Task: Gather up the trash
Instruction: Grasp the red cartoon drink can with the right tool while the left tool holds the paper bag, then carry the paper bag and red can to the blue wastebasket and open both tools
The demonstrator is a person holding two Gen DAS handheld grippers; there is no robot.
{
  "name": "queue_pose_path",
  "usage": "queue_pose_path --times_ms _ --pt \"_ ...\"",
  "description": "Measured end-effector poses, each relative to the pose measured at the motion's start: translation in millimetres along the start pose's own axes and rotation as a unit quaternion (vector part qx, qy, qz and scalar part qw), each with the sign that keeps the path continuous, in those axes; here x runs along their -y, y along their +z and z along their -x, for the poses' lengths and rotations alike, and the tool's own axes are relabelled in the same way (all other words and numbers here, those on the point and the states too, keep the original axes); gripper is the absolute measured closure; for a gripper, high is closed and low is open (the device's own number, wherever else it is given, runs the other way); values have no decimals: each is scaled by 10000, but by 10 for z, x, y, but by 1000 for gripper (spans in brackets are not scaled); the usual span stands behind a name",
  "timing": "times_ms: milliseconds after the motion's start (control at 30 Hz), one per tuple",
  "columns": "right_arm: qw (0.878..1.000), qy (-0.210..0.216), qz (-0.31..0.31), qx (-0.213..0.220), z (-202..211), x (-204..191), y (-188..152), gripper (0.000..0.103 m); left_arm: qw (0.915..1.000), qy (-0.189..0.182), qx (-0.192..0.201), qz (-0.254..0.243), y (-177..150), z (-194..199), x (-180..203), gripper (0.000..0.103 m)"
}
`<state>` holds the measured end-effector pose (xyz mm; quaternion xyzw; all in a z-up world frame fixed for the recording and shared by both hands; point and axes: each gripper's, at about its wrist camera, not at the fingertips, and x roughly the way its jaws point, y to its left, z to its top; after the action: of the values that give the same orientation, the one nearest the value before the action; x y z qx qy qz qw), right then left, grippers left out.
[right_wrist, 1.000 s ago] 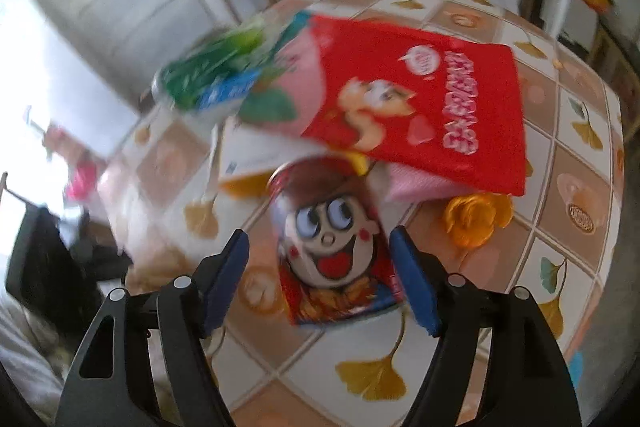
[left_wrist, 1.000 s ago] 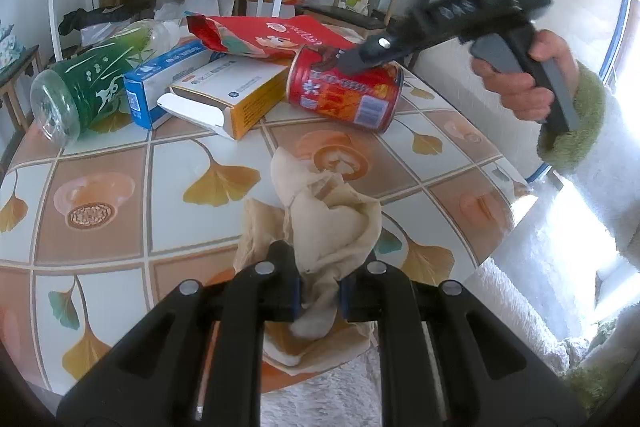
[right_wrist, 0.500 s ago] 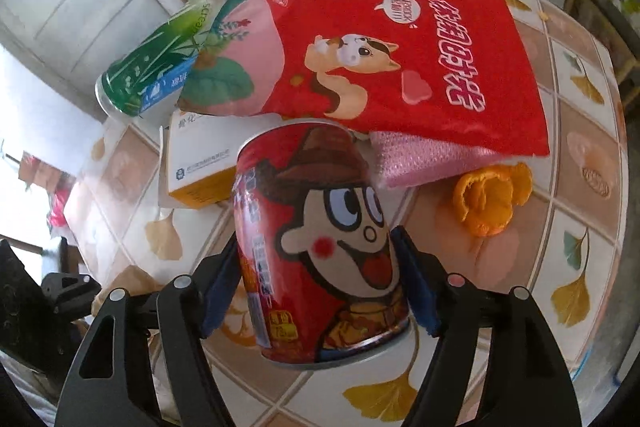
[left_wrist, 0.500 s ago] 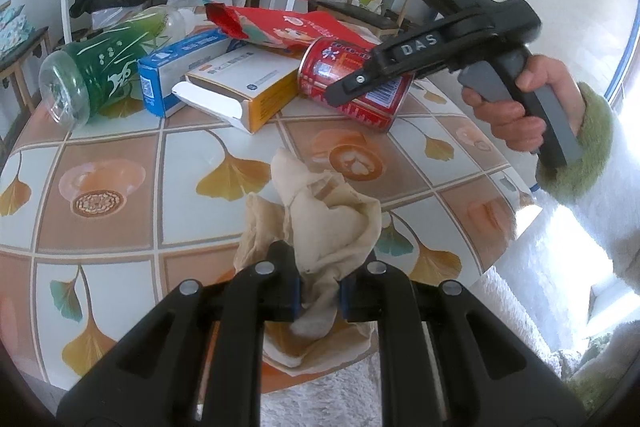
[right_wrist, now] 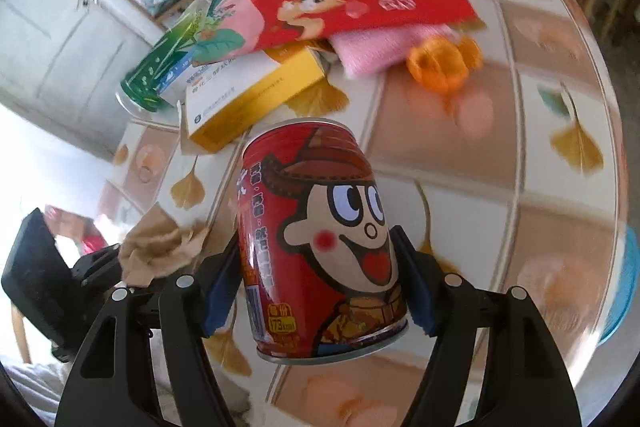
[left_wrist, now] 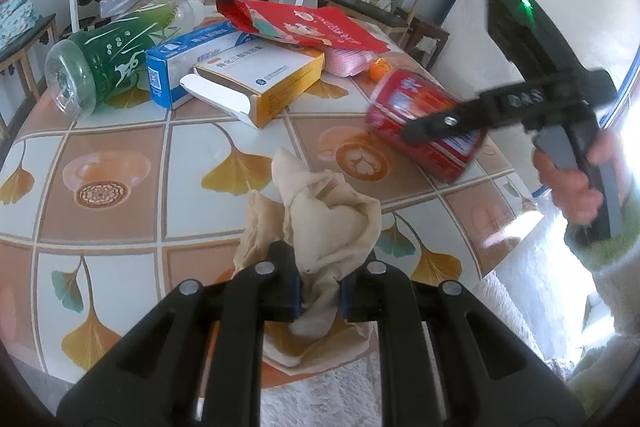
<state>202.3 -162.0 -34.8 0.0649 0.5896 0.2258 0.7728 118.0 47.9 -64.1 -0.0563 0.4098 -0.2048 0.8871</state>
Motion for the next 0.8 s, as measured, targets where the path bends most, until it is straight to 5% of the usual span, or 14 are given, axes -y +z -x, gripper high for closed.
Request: queue_pose_path --times_ms 800 --pt "9960 -294 -396 739 625 337 -744 35 9991 -54 15 -423 136 92 565 91"
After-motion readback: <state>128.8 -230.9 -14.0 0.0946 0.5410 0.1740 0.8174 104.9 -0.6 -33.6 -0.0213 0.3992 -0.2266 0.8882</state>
